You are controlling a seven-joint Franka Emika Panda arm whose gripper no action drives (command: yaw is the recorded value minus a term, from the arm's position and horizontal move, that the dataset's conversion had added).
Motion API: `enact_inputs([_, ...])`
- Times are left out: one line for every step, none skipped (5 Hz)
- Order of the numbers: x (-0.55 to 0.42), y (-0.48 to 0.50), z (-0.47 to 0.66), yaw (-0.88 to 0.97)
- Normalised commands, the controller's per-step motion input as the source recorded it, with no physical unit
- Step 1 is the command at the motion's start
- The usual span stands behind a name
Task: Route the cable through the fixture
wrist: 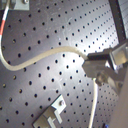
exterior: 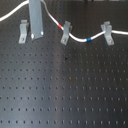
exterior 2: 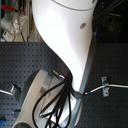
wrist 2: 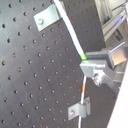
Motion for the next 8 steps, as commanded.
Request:
enact_inputs([-0.002,0.006,0.02,0.0])
enact_inputs([0.0,0.0,0.06,0.0])
enact_inputs([-0.251,-0.201,0.41,0.62])
enact_inputs([-0.326,-0.069,0.32,0.7])
enact_inputs([-0.306,-0.03,0.36,0.76])
enact_inputs([-0.321,0.001,0.26,0.72])
enact_inputs([-0.286,-0.052,0.14,0.58])
enact_inputs([-0.296,-0.15,0.14,0.45])
